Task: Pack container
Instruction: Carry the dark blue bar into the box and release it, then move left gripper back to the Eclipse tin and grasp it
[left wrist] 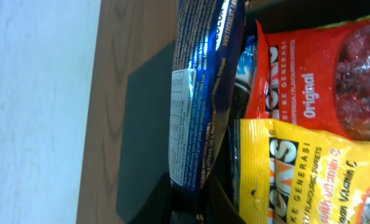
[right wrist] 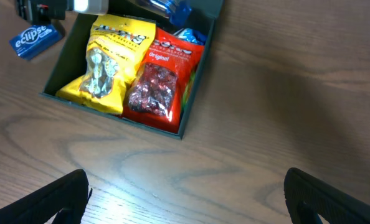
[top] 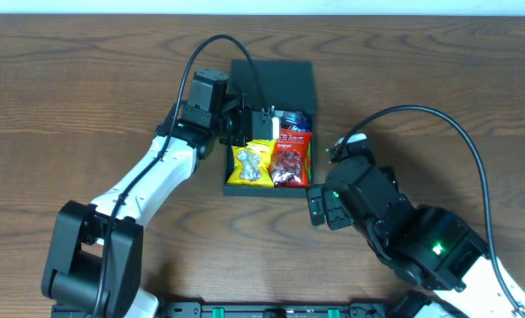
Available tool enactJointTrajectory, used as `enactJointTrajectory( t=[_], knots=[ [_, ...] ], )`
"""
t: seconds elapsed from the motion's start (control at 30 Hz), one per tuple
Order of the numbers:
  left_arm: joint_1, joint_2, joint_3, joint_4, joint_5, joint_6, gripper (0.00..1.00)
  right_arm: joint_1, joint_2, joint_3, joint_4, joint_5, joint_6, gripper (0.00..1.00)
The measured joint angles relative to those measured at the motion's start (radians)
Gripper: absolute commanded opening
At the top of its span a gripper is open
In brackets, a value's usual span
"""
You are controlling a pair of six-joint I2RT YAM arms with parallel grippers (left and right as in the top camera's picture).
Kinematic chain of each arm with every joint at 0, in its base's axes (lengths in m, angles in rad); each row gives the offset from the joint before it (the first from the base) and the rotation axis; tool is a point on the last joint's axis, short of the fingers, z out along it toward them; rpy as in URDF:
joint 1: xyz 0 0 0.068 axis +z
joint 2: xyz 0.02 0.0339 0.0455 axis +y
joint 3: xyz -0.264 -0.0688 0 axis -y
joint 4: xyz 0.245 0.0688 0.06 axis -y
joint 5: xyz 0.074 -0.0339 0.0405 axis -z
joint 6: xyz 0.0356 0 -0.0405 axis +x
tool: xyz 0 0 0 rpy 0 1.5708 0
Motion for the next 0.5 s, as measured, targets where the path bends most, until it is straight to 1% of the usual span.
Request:
enactJointTrajectory(
  t=[0.07, 0.1, 0.13, 0.17, 0.3, 0.43, 0.5],
  knots=[
    [-0.002, 0.0, 0.0, 0.006, 0.0, 0.0, 0.06, 0.0, 0.0, 0.0, 0.0, 0.0, 0.0, 0.99],
    [-0.002, 0.0, 0.0, 0.006, 0.0, 0.0, 0.11, 0.0, 0.0, 0.0, 0.0, 0.0, 0.0, 0.99],
    [-0.002, 0.0, 0.0, 0.006, 0.0, 0.0, 0.47, 0.0, 0.0, 0.0, 0.0, 0.0, 0.0, 0.99],
    [-0.002, 0.0, 0.0, 0.007, 0.0, 0.0, 0.95, 0.0, 0.0, 0.0, 0.0, 0.0, 0.0, 0.99],
    [-0.002, 0.0, 0.0, 0.026, 0.0, -0.041, 0.95, 0.0, 0.0, 0.0, 0.0, 0.0, 0.0, 0.99],
    [-0.001, 0.0, 0.0, 0.079, -0.002, -0.138, 0.95, 0.0, 0.0, 0.0, 0.0, 0.0, 0.0, 0.99],
    [0.0, 0.0, 0.0, 0.11, -0.011, -0.212, 0.95, 0.0, 0.0, 0.0, 0.0, 0.0, 0.0, 1.0]
  ],
)
